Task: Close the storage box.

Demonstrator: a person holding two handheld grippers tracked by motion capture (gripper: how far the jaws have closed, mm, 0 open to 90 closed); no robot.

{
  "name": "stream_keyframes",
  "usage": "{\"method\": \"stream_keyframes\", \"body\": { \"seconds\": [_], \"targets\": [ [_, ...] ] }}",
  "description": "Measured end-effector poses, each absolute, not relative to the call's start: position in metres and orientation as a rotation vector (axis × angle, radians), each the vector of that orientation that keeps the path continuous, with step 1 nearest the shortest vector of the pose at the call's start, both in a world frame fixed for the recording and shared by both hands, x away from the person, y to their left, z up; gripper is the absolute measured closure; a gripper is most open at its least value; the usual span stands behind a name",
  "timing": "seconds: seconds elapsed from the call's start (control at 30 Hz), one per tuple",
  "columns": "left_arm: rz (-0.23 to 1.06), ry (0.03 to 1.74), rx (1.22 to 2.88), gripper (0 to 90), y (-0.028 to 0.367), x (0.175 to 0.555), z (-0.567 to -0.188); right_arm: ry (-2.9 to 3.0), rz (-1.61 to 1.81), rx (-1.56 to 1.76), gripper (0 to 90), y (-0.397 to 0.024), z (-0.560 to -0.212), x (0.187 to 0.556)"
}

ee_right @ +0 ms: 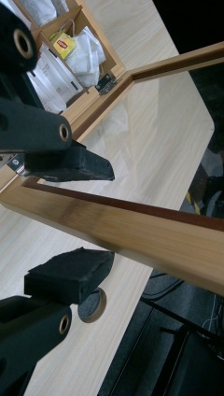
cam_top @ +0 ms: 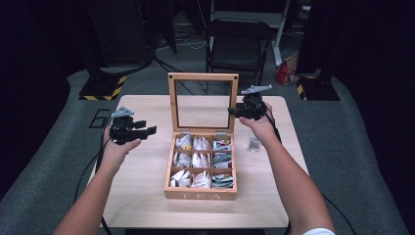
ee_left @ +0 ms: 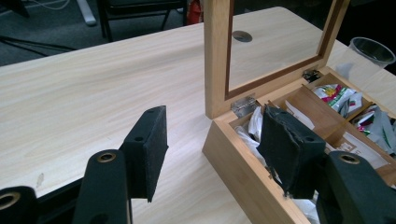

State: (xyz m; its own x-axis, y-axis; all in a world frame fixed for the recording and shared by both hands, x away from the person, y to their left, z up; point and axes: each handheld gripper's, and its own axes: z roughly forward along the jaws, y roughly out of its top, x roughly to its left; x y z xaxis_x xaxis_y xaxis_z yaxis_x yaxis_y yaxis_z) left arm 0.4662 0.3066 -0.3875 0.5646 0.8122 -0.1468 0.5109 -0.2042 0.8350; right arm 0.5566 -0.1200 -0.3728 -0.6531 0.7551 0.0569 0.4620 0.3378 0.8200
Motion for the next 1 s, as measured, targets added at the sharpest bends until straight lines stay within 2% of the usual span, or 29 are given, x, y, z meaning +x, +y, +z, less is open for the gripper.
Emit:
{"method": "stream_keyframes", "body": {
  "seconds": [0.43,0.63,0.83,1.0],
  "targets": [
    [0.403,1.07,1.875,41.8,0.31,0.464,-0.386,2.283,1.203,1.081,48.7,-0.111,-0.373,0.56],
    [0.406,1.072,1.872,41.9,0.309,0.464,-0.386,2.284,1.228,1.126,52.1,-0.113,-0.371,0.558],
    [0.407,1.062,1.872,42.0,0.306,0.466,-0.387,2.279,1.235,1.146,64.6,-0.118,-0.367,0.554],
    [0.399,1.058,1.872,42.2,0.301,0.468,-0.386,2.274,1.241,1.135,65.9,-0.119,-0.366,0.548]
  ]
}}
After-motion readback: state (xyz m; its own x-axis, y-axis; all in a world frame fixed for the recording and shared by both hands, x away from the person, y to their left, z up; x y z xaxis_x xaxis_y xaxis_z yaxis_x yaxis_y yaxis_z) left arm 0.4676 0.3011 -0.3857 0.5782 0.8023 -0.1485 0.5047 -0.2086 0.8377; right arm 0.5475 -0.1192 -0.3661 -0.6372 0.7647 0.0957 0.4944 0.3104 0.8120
